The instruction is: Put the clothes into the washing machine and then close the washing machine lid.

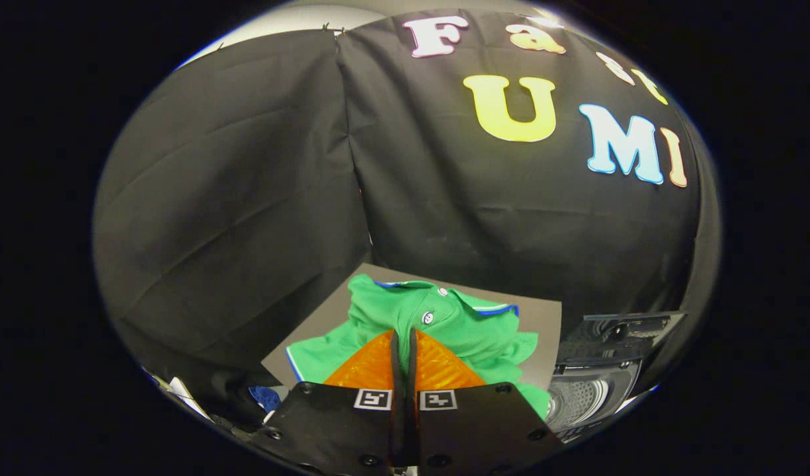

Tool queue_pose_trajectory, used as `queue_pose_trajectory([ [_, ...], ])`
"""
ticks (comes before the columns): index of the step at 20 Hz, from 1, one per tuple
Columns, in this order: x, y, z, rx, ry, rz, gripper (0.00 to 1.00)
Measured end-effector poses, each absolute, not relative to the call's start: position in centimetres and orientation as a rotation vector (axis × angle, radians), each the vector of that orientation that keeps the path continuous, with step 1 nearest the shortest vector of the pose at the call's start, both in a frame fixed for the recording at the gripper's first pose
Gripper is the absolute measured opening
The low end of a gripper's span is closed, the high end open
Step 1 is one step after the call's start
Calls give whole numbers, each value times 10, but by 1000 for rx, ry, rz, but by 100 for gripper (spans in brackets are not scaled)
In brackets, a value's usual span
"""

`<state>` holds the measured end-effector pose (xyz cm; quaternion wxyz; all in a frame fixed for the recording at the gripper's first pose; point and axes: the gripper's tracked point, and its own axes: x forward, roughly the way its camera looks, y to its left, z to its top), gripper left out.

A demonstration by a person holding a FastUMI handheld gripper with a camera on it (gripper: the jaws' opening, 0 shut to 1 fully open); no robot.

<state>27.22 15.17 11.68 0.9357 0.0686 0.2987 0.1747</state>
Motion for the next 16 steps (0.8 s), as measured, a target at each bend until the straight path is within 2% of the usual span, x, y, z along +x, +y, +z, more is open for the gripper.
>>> queue_pose_trajectory([
  [8,253,91,166,216,532,411,1],
  [16,237,-33,180,250,506,370,1],
])
